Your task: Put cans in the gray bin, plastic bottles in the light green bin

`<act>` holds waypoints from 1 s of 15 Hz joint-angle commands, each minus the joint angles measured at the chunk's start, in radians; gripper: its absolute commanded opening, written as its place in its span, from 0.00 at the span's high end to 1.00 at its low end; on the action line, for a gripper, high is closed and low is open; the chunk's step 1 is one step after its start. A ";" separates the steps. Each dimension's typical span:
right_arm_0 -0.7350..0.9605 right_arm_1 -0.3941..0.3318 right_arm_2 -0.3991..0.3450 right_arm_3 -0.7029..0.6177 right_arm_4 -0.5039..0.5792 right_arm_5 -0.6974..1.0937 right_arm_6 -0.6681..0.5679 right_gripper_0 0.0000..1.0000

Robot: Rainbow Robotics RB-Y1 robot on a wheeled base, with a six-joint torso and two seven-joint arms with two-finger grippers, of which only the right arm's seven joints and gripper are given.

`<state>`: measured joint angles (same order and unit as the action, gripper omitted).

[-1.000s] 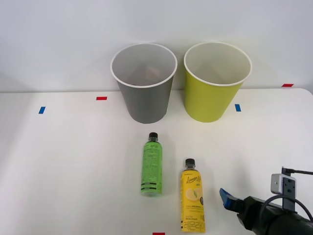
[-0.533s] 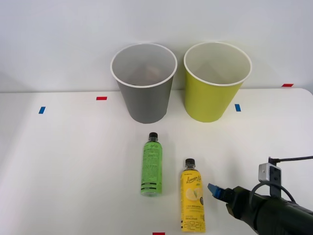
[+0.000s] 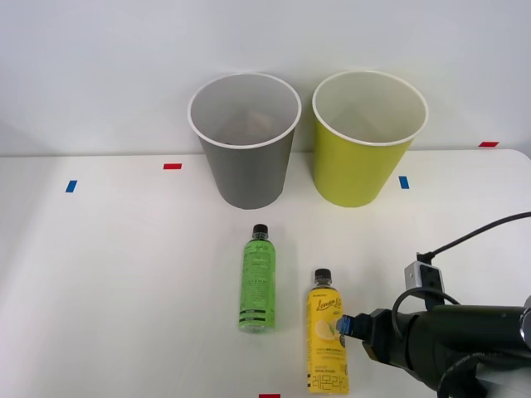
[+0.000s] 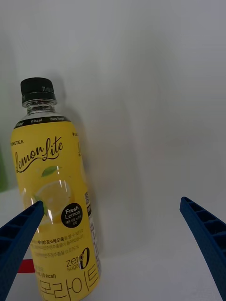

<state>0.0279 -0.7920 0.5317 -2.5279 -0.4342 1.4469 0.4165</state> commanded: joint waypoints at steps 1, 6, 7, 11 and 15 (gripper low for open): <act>-0.059 0.010 0.001 0.027 -0.078 0.012 -0.015 0.00; -0.163 0.102 0.005 0.172 -0.133 0.058 0.004 0.00; -0.197 0.134 0.008 0.185 -0.135 0.125 0.007 0.00; -0.240 0.189 0.010 0.193 -0.139 0.202 0.008 0.00; -0.252 0.209 0.010 0.228 -0.146 0.204 0.036 0.00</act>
<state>-0.2210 -0.5864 0.5415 -2.3092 -0.5781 1.6507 0.4449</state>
